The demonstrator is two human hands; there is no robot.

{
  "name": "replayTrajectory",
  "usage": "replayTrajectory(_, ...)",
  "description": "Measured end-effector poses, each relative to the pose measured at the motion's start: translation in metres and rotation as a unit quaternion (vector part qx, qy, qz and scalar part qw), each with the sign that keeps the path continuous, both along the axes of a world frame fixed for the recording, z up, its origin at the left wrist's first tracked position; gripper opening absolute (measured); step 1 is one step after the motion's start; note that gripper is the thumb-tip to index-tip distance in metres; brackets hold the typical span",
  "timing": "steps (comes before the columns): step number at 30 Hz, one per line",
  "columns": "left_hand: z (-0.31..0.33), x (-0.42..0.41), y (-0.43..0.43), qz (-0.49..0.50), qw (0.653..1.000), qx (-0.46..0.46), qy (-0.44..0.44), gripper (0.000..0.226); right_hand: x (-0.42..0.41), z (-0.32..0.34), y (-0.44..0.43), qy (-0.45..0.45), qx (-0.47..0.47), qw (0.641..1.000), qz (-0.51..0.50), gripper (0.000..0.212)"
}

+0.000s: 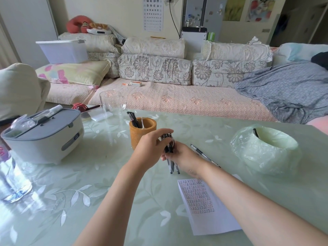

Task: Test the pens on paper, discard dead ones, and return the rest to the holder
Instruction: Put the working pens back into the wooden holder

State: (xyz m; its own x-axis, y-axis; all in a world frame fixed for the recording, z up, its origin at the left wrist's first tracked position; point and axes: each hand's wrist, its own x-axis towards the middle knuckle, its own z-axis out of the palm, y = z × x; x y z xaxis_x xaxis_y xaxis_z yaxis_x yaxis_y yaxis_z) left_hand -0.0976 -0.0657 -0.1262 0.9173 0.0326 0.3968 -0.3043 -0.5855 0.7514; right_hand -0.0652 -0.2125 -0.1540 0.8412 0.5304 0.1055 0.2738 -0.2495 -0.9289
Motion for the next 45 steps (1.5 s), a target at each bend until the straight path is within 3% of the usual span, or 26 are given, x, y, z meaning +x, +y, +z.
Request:
replayTrajectory(10,0.005,0.004,0.008,0.019,1.0,0.009,-0.016,0.019,-0.001,-0.005,0.011,-0.055,-0.089,0.994,-0.043,0.01)
replayTrajectory(16,-0.003,0.013,0.031,0.153,0.979,-0.074,-0.117,0.016,0.015,0.013,0.025,-0.046,0.017,0.992,-0.113,0.014)
replayTrajectory(20,-0.015,0.019,0.047,0.226,0.969,-0.069,-0.07,0.036,0.035,0.043,0.05,-0.086,0.084,0.978,-0.171,0.011)
replayTrajectory(26,-0.03,0.031,0.054,0.178,0.983,-0.039,-0.008,0.058,0.071,0.081,0.097,-0.131,0.094,0.958,-0.237,0.008)
replayTrajectory(31,-0.031,0.035,0.062,0.18,0.982,-0.037,-0.035,0.079,0.086,0.076,0.119,-0.134,0.034,0.958,-0.252,0.01)
replayTrajectory(37,-0.029,0.046,0.086,0.175,0.984,0.014,-0.014,0.071,0.096,0.046,0.125,-0.091,-0.071,0.959,-0.258,0.018)
replayTrajectory(42,-0.026,0.052,0.091,0.154,0.988,0.013,-0.02,0.058,0.098,0.033,0.122,-0.11,-0.264,0.922,-0.26,0.04)
replayTrajectory(45,-0.023,0.052,0.087,0.149,0.989,-0.008,-0.022,0.069,0.098,0.029,0.119,-0.065,-0.267,0.934,-0.229,0.041)
